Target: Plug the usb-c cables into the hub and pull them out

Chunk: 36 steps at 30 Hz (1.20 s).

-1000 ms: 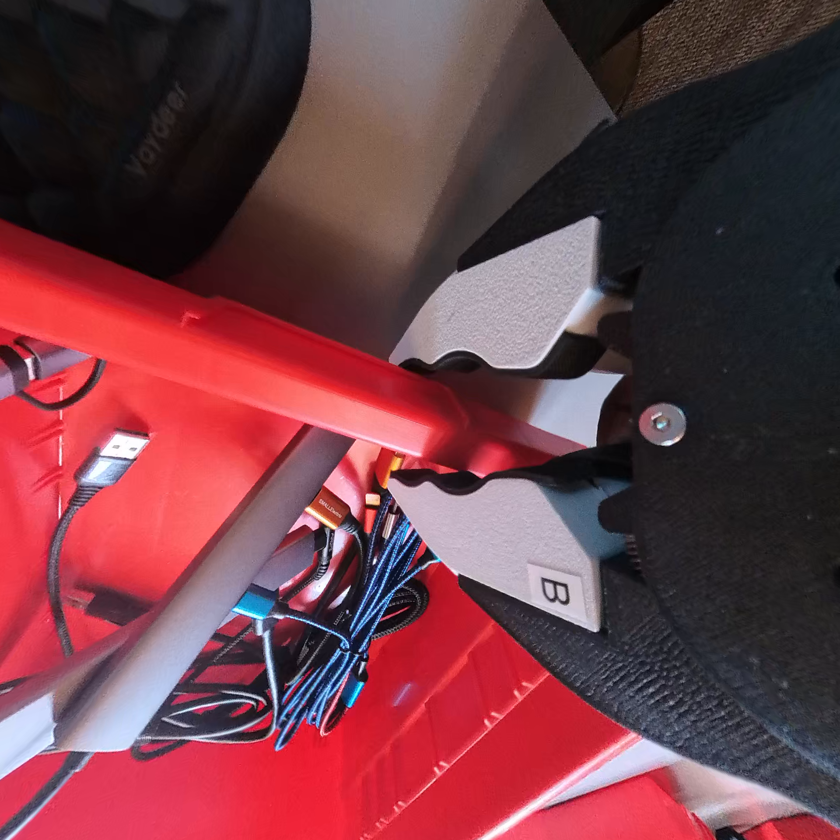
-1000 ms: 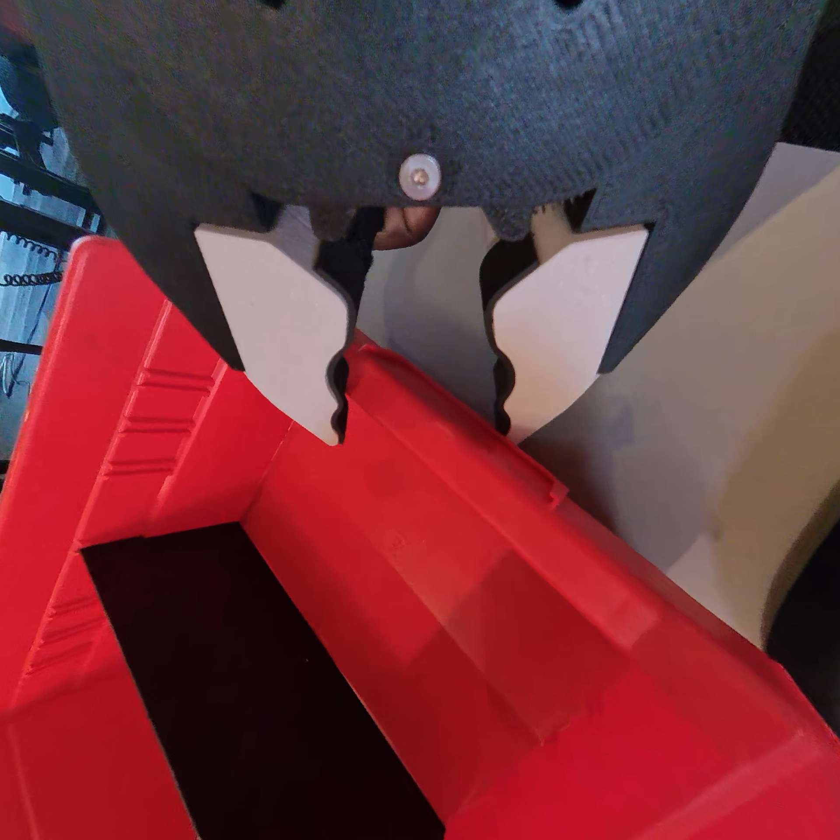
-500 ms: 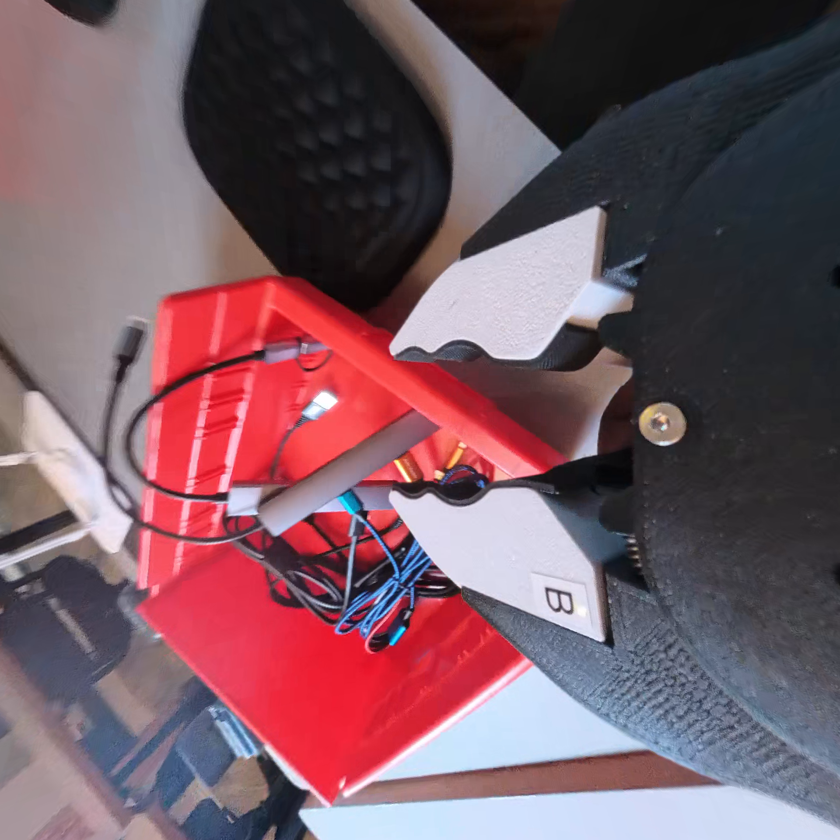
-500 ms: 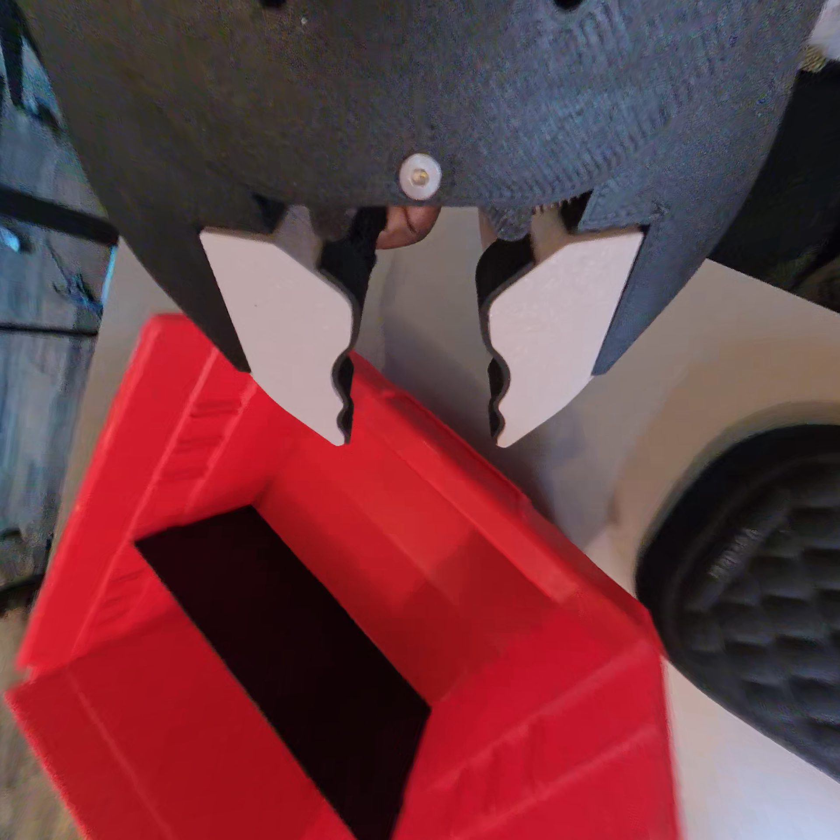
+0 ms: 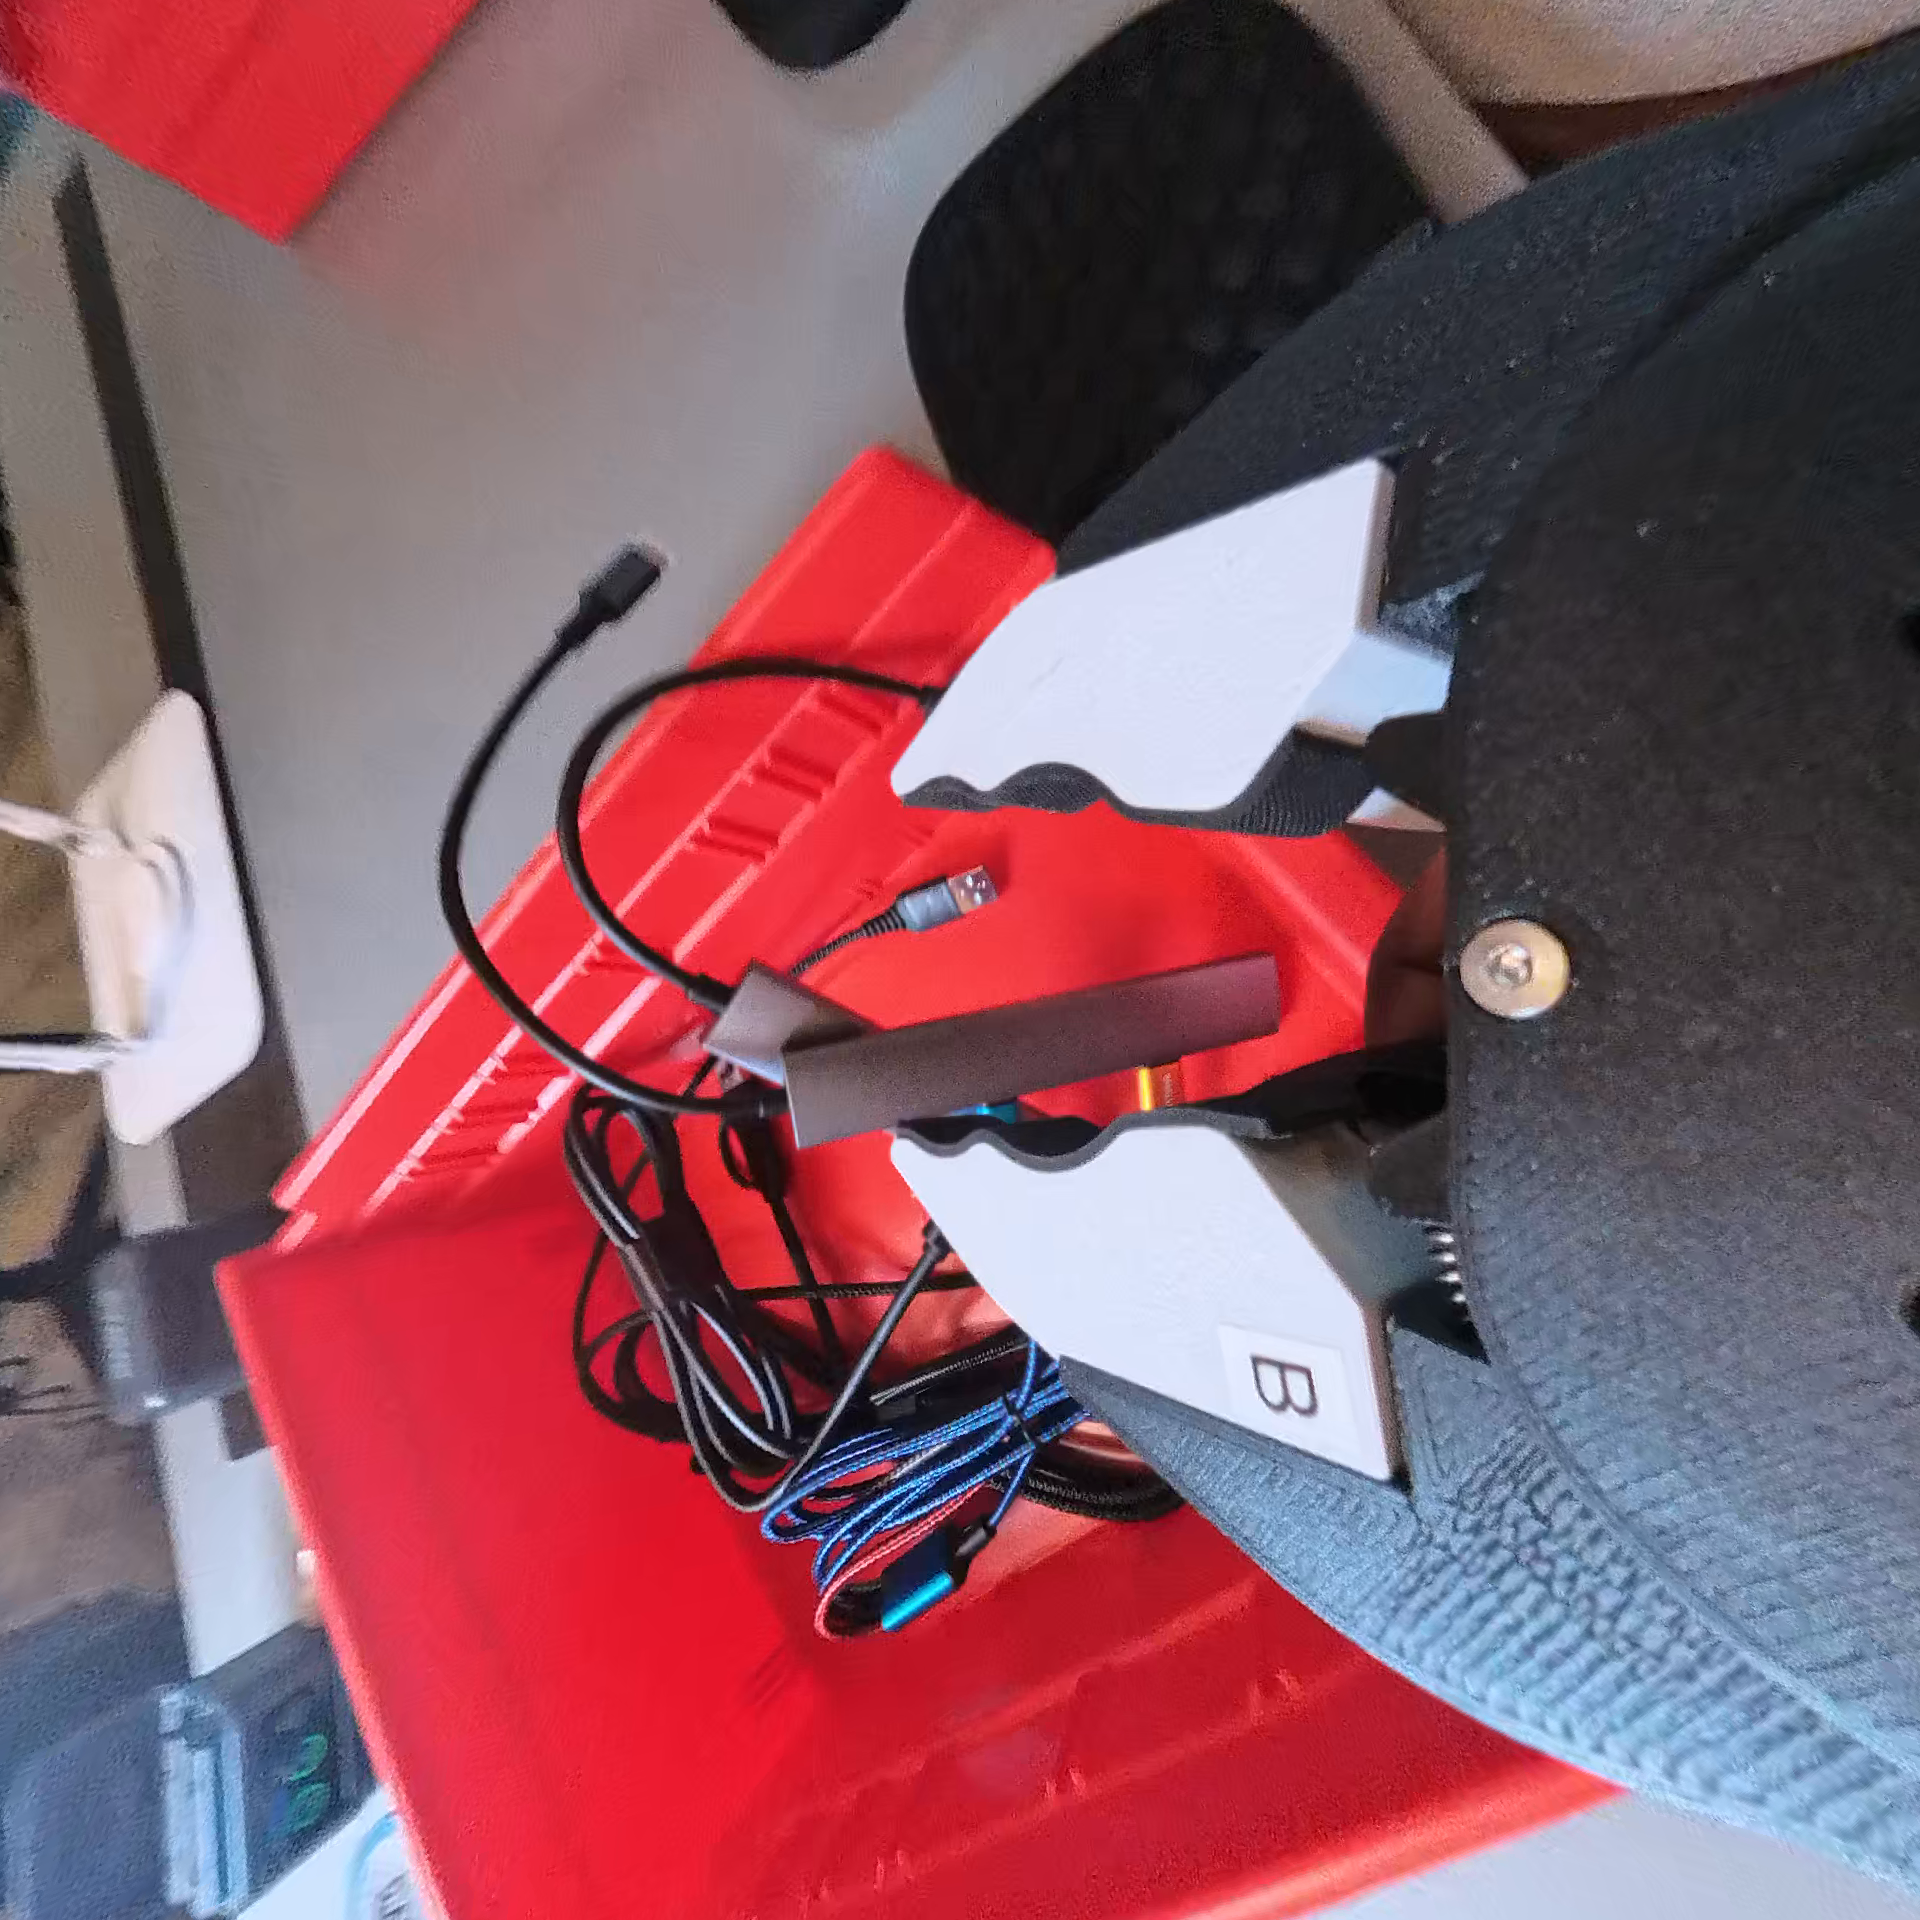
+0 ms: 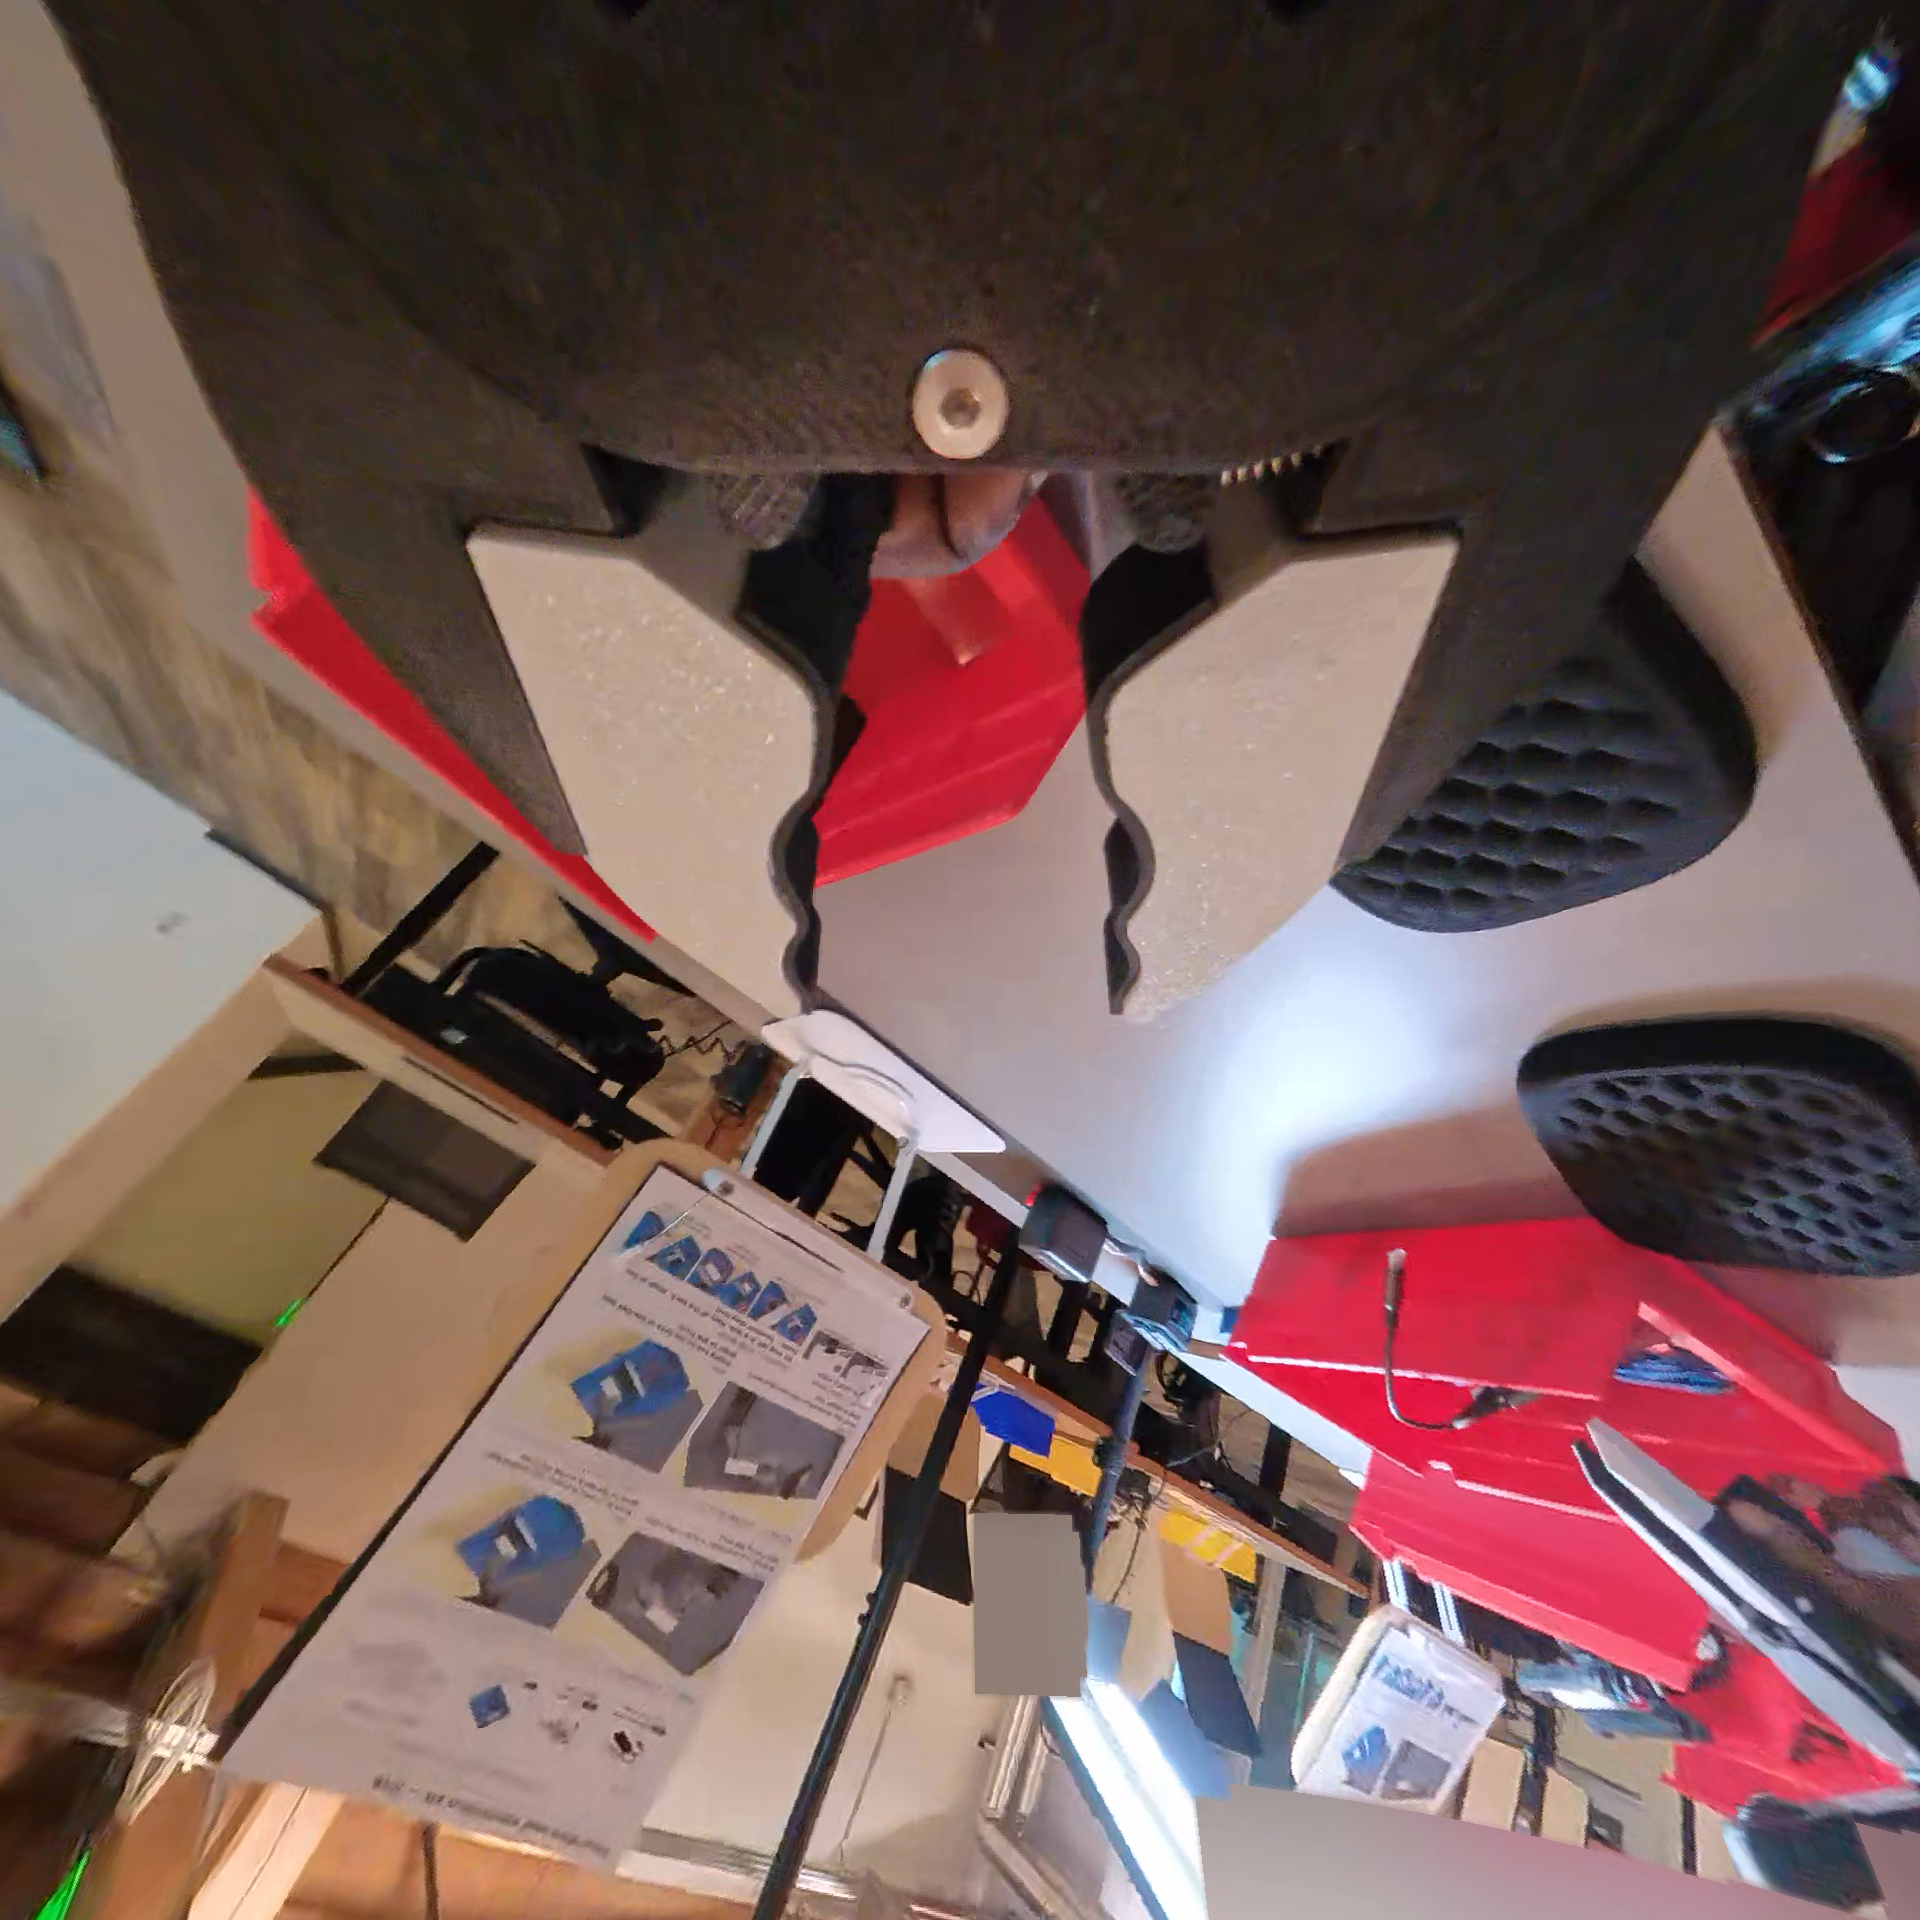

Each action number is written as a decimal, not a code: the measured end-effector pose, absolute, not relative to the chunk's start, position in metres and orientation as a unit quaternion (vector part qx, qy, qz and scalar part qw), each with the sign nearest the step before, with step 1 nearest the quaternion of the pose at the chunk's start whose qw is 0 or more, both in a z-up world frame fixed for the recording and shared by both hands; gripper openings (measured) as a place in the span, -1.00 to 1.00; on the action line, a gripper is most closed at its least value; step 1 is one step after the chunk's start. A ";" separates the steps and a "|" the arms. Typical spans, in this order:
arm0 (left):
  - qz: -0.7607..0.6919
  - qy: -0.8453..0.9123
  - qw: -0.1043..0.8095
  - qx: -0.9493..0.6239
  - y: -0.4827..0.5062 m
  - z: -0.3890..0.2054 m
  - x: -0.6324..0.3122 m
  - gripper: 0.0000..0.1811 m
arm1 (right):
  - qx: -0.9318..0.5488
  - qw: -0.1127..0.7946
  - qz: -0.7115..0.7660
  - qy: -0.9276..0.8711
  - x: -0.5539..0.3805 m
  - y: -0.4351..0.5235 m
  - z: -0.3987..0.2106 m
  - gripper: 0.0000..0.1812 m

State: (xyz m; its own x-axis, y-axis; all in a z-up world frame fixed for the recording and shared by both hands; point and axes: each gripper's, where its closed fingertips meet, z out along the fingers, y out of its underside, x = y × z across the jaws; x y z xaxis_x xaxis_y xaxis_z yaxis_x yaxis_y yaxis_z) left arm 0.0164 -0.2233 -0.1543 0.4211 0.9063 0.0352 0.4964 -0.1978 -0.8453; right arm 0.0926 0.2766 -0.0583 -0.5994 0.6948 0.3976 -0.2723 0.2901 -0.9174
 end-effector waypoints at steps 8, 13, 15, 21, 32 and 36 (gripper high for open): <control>0.255 -0.511 0.308 -0.761 -0.241 -0.198 0.001 -0.73 | -0.149 0.430 0.551 -0.700 0.085 0.271 -0.069 -0.41; 0.289 -0.508 0.306 -0.751 -0.247 -0.180 0.012 -0.74 | -0.146 0.431 0.549 -0.701 0.085 0.270 -0.071 -0.42; 0.289 -0.510 0.329 -0.741 -0.249 -0.169 0.015 -0.74 | -0.146 0.434 0.548 -0.700 0.086 0.271 -0.070 -0.42; 0.393 -0.486 0.389 -0.677 -0.264 -0.115 0.016 -0.75 | -0.135 0.446 0.567 -0.679 0.090 0.270 -0.059 -0.43; 0.316 -0.376 0.698 -0.521 -0.251 0.009 0.027 -0.75 | -0.116 0.449 0.569 -0.679 0.088 0.253 -0.055 -0.45; 0.290 -0.334 0.764 -0.469 -0.246 0.043 0.037 -0.75 | -0.109 0.421 0.621 -0.652 0.094 0.242 -0.041 -0.49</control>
